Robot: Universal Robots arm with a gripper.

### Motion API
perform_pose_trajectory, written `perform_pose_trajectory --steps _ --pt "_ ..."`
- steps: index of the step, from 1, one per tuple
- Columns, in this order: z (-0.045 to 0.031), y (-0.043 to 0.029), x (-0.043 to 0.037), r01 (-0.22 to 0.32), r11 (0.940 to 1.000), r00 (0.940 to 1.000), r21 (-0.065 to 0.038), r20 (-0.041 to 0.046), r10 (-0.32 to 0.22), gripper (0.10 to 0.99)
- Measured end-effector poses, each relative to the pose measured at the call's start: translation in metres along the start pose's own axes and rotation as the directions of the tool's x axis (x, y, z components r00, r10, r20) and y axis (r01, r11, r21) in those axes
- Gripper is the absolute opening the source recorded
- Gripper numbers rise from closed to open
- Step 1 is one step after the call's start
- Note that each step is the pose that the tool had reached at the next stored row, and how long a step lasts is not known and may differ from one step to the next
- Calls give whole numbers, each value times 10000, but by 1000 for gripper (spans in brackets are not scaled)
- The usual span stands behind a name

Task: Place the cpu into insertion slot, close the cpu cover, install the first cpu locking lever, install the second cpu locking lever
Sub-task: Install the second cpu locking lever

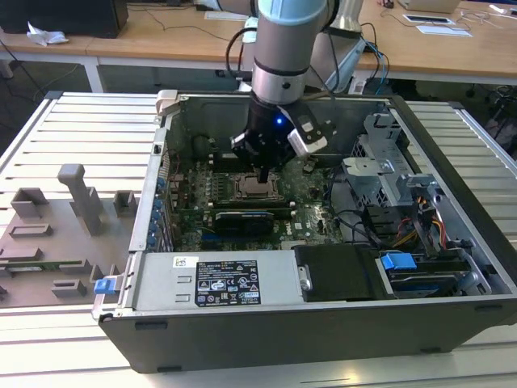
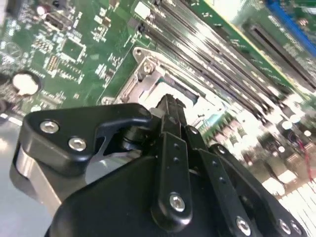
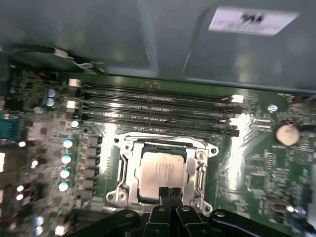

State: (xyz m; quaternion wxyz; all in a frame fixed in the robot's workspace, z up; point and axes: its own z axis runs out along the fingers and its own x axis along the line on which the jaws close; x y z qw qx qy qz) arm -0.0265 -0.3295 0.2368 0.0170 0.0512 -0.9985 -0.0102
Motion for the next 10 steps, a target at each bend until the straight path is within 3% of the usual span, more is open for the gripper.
perform_pose_trajectory --steps 2,3,10 --pt "-114 3 4 -2 10000 10000 5 0 2 106" --pt "-206 5 7 -2 10000 10000 7 0 2 106" --pt "-219 5 8 -2 10000 10000 3 0 2 106"
